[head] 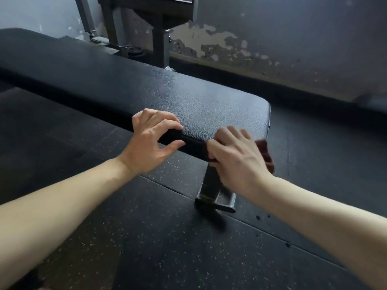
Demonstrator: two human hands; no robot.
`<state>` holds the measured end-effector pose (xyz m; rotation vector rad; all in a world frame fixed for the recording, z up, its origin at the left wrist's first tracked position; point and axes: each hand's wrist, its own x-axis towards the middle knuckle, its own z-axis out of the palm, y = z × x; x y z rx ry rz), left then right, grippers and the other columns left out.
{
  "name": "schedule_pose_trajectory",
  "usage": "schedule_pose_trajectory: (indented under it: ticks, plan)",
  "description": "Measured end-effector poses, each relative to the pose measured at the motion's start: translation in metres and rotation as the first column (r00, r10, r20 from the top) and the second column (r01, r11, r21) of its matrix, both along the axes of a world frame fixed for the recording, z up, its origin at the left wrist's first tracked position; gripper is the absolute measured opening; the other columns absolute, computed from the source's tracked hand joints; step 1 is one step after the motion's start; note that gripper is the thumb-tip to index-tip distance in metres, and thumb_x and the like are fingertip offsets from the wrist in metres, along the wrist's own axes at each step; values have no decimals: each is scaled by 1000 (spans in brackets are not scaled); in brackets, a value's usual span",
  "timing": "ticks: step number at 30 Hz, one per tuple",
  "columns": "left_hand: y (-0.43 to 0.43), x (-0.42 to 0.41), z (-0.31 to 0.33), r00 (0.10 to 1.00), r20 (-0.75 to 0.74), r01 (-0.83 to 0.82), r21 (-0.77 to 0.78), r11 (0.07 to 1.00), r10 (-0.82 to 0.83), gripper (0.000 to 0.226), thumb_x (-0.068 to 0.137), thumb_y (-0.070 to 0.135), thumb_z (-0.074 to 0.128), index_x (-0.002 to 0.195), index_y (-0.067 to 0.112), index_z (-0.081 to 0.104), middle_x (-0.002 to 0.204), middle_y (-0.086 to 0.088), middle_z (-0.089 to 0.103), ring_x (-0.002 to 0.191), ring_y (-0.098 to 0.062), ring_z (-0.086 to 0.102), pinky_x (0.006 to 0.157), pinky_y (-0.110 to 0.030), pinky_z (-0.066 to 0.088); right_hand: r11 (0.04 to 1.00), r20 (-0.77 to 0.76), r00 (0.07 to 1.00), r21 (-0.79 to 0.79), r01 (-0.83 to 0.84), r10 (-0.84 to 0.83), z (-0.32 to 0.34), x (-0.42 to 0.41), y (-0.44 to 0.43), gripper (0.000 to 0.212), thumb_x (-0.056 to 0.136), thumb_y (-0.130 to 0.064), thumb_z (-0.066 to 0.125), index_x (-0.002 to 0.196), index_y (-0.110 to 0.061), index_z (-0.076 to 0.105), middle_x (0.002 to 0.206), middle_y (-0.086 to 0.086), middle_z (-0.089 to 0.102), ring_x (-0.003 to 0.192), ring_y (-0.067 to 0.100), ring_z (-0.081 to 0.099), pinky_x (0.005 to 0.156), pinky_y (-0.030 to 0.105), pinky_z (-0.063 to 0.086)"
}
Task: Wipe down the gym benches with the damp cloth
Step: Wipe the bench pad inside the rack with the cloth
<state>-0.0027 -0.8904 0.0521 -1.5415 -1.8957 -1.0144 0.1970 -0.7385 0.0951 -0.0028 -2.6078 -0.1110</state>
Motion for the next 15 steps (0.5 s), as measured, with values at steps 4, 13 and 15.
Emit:
schedule_pose_trajectory:
  ticks: [4,13,15]
  plan:
    - [0,3,3,1000,-8,-2,-7,1000,2,23,91,35,71,109,21,73,121,12,64,115,-20,52,101,-45,28,1000,24,1000,29,9,-10,1,-32,-16,35,63,-10,82,88,-16,58,95,6,54,92,30,52,76,44,43]
    - [1,3,1,1000,28,-8,1,1000,8,22,90,35,72,106,21,73,118,12,65,116,-17,51,102,-47,29,989,-130,989,-134,55,-73,-8,17,13,30,70,-11,83,85,-13,57,92,7,53,86,32,52,77,46,46]
    - [1,4,1,999,27,-16,4,1000,16,21,89,33,73,106,21,73,118,12,65,116,-17,51,102,-48,30,996,-115,993,-82,29,-38,-7,0,4,25,72,-9,77,85,-14,57,92,7,53,87,32,52,77,45,45]
